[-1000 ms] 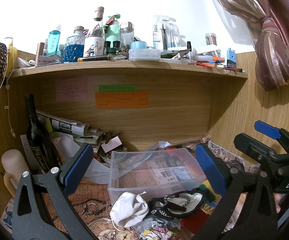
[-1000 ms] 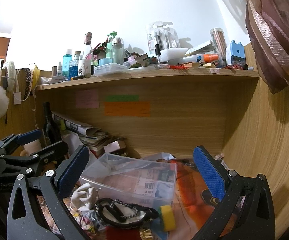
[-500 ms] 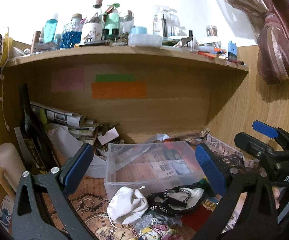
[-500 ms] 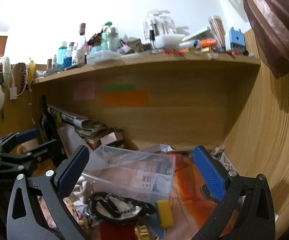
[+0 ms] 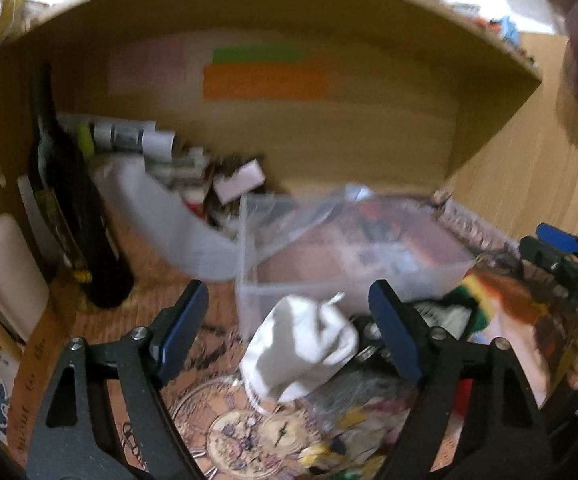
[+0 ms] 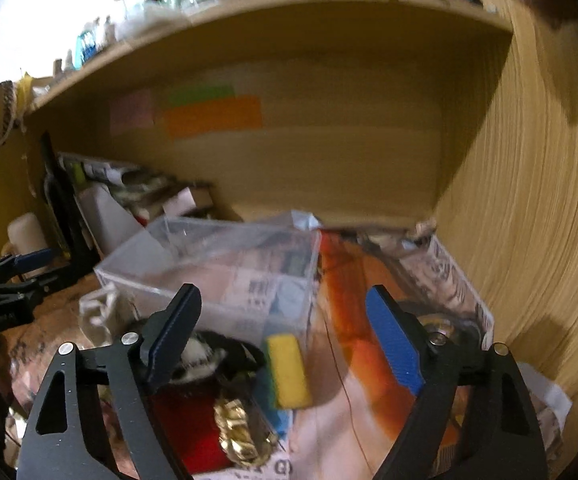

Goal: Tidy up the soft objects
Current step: 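Grasp the yellow sponge with the right tool while the left tool grasps the white cloth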

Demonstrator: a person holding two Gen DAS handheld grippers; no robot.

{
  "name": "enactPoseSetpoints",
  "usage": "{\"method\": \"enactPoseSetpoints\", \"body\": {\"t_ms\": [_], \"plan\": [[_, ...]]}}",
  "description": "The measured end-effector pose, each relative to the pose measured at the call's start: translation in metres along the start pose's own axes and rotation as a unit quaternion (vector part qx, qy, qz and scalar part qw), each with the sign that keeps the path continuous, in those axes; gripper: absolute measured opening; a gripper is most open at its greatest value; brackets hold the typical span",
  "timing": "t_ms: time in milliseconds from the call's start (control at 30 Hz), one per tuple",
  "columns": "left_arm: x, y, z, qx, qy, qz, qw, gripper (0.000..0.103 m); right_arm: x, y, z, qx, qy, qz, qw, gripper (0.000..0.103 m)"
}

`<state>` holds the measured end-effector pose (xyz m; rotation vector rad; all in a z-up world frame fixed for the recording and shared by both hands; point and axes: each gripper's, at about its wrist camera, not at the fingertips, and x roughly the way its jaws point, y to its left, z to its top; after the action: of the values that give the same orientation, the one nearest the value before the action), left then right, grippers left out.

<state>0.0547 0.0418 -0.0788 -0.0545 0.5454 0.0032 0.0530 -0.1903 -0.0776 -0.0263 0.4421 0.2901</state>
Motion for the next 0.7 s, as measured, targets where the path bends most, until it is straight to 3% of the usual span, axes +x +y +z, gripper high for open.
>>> {"method": "enactPoseSetpoints", "body": {"t_ms": [167, 400, 467, 700], "plan": [[0.026, 0.012, -0.014, -0.01, 0.045, -0.001, 0.9989, 0.082, 0.017, -0.009, -0.015, 0.011, 0.046, 0.003, 0.999, 0.075], [0.053, 0.014, -0.027, -0.021, 0.088, -0.03, 0.9954, 0.082, 0.041, -0.018, -0.033, 0.031, 0.106, 0.013, 0.994, 0.063], [0.06, 0.014, -0.027, -0.023, 0.098, -0.033, 0.9944, 0.081, 0.048, -0.02, -0.037, 0.036, 0.12, 0.018, 0.992, 0.054], [0.072, 0.016, -0.031, -0.036, 0.13, -0.055, 0.9894, 0.052, 0.057, -0.024, -0.045, 0.056, 0.138, 0.05, 0.988, 0.032]]}}
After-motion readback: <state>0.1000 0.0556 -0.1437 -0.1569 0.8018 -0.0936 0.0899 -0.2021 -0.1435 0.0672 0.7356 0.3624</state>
